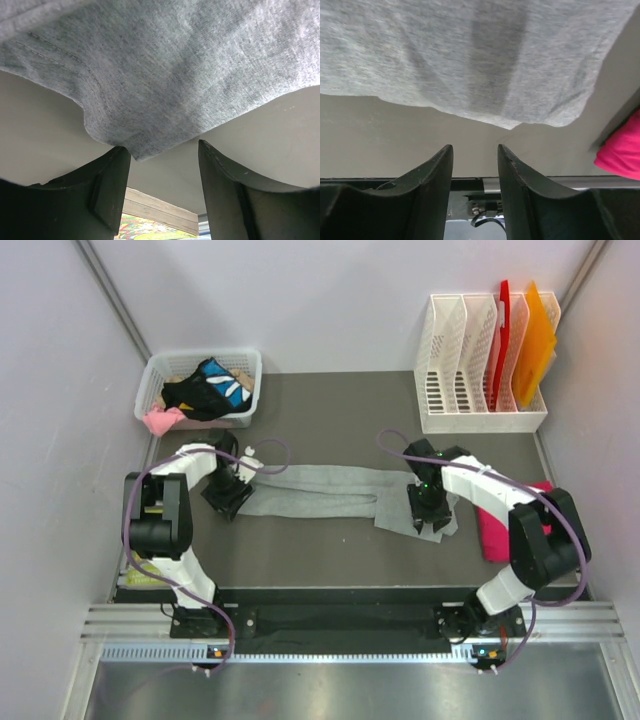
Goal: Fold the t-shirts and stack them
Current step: Fold the other side of the tshirt into a rectangle
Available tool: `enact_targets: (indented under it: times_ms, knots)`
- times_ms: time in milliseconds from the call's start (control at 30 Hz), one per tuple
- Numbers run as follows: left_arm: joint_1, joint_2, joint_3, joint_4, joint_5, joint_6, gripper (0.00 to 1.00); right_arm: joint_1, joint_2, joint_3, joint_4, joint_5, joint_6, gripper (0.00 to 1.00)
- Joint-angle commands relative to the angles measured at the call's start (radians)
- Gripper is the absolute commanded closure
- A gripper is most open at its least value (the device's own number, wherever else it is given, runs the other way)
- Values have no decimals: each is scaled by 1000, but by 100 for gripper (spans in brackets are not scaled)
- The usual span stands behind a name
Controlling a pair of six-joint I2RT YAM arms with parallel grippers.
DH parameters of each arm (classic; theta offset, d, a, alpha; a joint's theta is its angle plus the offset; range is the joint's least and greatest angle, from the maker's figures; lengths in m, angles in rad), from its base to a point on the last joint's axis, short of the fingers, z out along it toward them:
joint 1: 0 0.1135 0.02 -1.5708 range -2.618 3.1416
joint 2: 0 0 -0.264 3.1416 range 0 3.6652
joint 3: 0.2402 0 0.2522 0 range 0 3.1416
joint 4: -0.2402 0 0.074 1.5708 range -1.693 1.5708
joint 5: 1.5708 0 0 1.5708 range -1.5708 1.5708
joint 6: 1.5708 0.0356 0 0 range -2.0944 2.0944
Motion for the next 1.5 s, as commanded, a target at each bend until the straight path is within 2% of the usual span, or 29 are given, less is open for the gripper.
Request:
enact_targets:
  times_ms: [0,267,433,500,600,633,667,733,767,800,1000,1200,1467]
  knots:
    - [6,-35,14,-11,-2,21,39,3,43,18,81,-38,26,59]
    - [18,-71,77,-72,0,33,39,3,111,1,106,24,12,59]
    - [15,-50,247,-181,96,1,39,-22,146,2,127,33,6,56]
    - [1,-21,320,-200,128,-14,39,-22,169,6,139,30,3,56]
    - [-36,20,342,-174,144,-37,38,-25,198,-5,167,11,3,61]
    - [-45,33,341,-168,147,-48,38,-26,203,-8,175,7,4,63]
    - [-63,44,338,-153,147,-51,39,-25,209,-10,179,4,6,72]
    - [-82,73,318,-128,144,-60,39,-29,214,-5,187,1,7,84]
    - [-85,80,312,-119,144,-63,39,-32,212,4,178,2,7,96]
    - [-86,97,295,-103,141,-65,39,-34,197,27,154,8,6,100]
    - [-89,99,192,-45,125,-68,40,-84,105,178,36,54,-15,100]
    - [-88,70,111,-17,78,-34,40,-144,109,292,-32,74,-58,100]
    - [-77,34,59,6,36,-10,40,-149,102,280,-69,-16,-65,98]
